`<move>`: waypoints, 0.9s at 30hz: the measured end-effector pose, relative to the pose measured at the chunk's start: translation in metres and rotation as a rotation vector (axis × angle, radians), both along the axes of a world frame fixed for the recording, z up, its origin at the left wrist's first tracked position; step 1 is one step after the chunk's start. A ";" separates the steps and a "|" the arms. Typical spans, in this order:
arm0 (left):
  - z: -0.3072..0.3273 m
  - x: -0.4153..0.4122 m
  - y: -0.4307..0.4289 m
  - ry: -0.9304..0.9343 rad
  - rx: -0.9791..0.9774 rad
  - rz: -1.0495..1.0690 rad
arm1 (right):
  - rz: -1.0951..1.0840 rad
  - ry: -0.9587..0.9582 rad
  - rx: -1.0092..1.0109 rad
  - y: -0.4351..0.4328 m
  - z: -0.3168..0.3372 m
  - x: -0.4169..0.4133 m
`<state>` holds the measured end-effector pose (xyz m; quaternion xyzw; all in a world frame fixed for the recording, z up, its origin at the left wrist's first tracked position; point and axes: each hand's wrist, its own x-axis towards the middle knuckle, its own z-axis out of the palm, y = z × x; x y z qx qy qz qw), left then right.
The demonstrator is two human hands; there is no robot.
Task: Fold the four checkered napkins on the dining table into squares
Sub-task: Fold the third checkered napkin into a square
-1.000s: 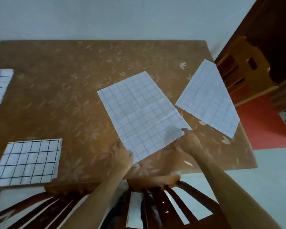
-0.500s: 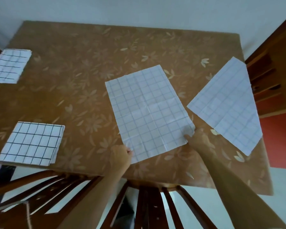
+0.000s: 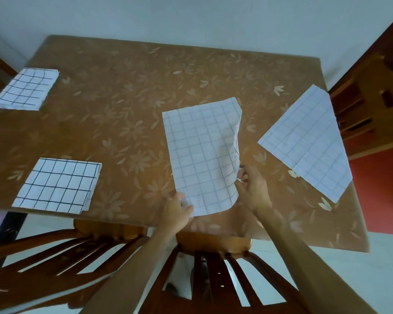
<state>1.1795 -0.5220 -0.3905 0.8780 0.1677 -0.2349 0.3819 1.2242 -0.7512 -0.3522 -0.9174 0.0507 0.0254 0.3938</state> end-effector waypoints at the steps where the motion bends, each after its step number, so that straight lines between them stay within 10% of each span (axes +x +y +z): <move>1: 0.001 -0.005 0.004 0.022 -0.024 0.000 | 0.056 -0.058 0.001 0.011 0.006 -0.005; 7: 0.003 -0.030 0.032 -0.004 0.021 -0.053 | 0.255 -0.136 0.066 0.068 0.029 -0.039; 14: 0.014 -0.067 0.037 -0.098 0.224 -0.402 | -0.118 -0.136 0.411 0.091 0.055 -0.056; 17: 0.014 -0.077 0.041 -0.409 0.324 -0.333 | -0.194 -0.176 0.362 0.089 0.074 -0.063; 27: 0.075 -0.074 0.106 -0.353 -0.033 -0.412 | -0.085 -0.303 0.221 0.044 0.107 -0.123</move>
